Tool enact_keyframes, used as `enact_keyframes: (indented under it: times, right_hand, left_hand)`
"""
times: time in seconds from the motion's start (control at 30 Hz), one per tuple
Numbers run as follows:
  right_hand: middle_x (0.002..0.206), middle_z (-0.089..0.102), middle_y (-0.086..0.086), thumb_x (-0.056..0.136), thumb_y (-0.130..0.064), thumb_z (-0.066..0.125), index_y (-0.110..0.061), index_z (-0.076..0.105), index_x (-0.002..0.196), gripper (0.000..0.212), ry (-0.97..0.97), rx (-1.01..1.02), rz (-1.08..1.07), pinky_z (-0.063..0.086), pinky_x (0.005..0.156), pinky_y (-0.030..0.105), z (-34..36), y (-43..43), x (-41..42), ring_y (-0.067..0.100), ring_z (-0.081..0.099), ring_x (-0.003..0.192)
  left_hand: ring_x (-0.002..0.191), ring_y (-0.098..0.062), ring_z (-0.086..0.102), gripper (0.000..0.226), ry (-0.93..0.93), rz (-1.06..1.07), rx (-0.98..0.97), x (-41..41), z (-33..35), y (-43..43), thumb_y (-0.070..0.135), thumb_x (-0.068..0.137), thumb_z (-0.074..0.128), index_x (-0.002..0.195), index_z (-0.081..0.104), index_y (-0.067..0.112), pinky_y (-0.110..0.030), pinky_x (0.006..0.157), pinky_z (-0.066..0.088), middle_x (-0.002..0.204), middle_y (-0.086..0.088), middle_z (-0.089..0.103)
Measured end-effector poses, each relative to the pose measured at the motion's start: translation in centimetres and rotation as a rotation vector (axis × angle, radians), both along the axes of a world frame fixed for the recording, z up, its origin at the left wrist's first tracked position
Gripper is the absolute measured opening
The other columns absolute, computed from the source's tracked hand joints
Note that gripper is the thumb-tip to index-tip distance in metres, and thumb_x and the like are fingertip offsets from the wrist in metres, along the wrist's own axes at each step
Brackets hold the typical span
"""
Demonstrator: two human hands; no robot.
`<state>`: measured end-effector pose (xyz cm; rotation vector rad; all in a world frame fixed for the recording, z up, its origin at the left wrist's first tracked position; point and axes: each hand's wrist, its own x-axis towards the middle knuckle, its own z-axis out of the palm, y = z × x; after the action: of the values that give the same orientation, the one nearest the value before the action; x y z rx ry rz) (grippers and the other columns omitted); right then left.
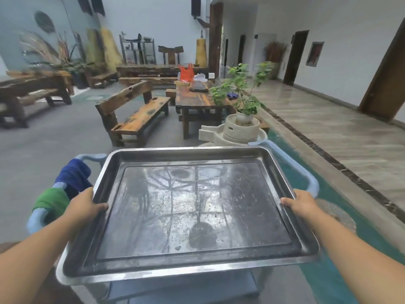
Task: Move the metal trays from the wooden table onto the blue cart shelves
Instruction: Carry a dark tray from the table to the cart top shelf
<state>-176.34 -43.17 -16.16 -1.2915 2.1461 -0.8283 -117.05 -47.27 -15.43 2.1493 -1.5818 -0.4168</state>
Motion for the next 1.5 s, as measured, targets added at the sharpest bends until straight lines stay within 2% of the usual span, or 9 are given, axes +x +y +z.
enact_keyframes:
  times: [0.37,0.53,0.77,0.93,1.03,1.1,1.17,1.27,1.5]
  right_hand:
    - [0.076,0.068,0.002,0.085,-0.018,0.071,-0.015,0.07,0.092,0.007,0.036,0.021,0.042,0.045,0.07,0.033,-2.8,-13.3,2.5,0.023,0.062,0.072]
    - [0.084,0.07,0.008,0.086,-0.018,0.071,-0.012,0.07,0.097,0.013,0.037,0.037,0.033,0.044,0.072,0.033,-3.9,-18.3,3.4,0.028,0.063,0.078]
    - [0.093,0.072,0.014,0.086,-0.019,0.071,-0.009,0.069,0.103,0.02,0.026,0.065,0.048,0.051,0.078,0.037,-5.7,-22.2,3.2,0.031,0.065,0.083]
    - [0.111,0.067,0.021,0.086,-0.017,0.072,0.003,0.063,0.115,0.036,0.017,0.067,0.048,0.043,0.082,0.036,-7.8,-23.4,2.3,0.037,0.062,0.099]
    - [0.104,0.066,0.011,0.086,-0.015,0.072,0.0,0.064,0.114,0.033,-0.007,0.069,0.057,0.043,0.083,0.037,-9.2,-23.4,2.1,0.037,0.061,0.101]
    - [0.086,0.062,0.003,0.086,-0.016,0.071,-0.01,0.065,0.094,0.011,0.0,0.082,0.071,0.043,0.072,0.035,-10.2,-23.5,1.8,0.037,0.062,0.096]
    - [0.081,0.064,0.009,0.086,-0.017,0.072,-0.009,0.062,0.084,0.013,0.001,0.107,0.076,0.043,0.068,0.035,-11.3,-23.7,1.5,0.034,0.062,0.088]
    - [0.09,0.068,0.018,0.086,-0.019,0.071,-0.001,0.066,0.095,0.021,0.022,0.134,0.065,0.048,0.078,0.039,-13.1,-23.7,1.1,0.033,0.063,0.087]
    - [0.094,0.07,0.01,0.088,-0.022,0.068,-0.008,0.066,0.104,0.021,0.016,0.173,0.075,0.047,0.078,0.036,-16.6,-22.9,1.1,0.031,0.065,0.091]
  left_hand:
    - [0.07,-0.019,0.058,0.029,0.076,0.076,0.05,1.9,-4.6,-10.7,0.024,0.078,0.079,0.09,0.053,0.016,-0.035,0.06,0.043,0.079,-0.002,0.061]
    - [0.08,-0.026,0.063,0.031,0.094,0.089,0.1,2.6,-4.9,-15.2,0.025,0.083,0.075,0.101,0.052,0.015,-0.042,0.077,0.053,0.09,-0.006,0.063]
    - [0.089,-0.033,0.063,0.033,0.123,0.126,0.143,2.2,-6.4,-17.4,0.025,0.085,0.072,0.108,0.052,0.012,-0.049,0.087,0.053,0.098,-0.011,0.065]
    - [0.079,-0.033,0.06,0.031,0.088,0.187,0.129,1.0,-8.1,-17.1,0.025,0.084,0.074,0.095,0.052,0.007,-0.045,0.073,0.05,0.087,-0.012,0.062]
    - [0.073,-0.031,0.054,0.032,0.097,0.206,0.109,0.5,-9.4,-17.0,0.02,0.083,0.075,0.09,0.049,0.003,-0.04,0.064,0.043,0.081,-0.012,0.057]
    - [0.077,-0.035,0.054,0.032,0.102,0.216,0.1,0.3,-10.3,-17.0,0.016,0.082,0.075,0.091,0.049,0.0,-0.042,0.068,0.044,0.084,-0.018,0.057]
    - [0.081,-0.037,0.054,0.033,0.09,0.223,0.108,0.2,-11.1,-16.9,0.015,0.082,0.075,0.09,0.048,-0.002,-0.043,0.071,0.042,0.087,-0.023,0.056]
    - [0.077,-0.036,0.052,0.034,0.064,0.218,0.123,0.1,-12.3,-17.0,0.015,0.082,0.076,0.085,0.046,-0.002,-0.042,0.068,0.039,0.081,-0.023,0.054]
    - [0.073,-0.034,0.048,0.036,0.039,0.223,0.173,0.0,-15.0,-17.1,0.018,0.084,0.073,0.082,0.039,0.005,-0.04,0.065,0.036,0.077,-0.018,0.05]
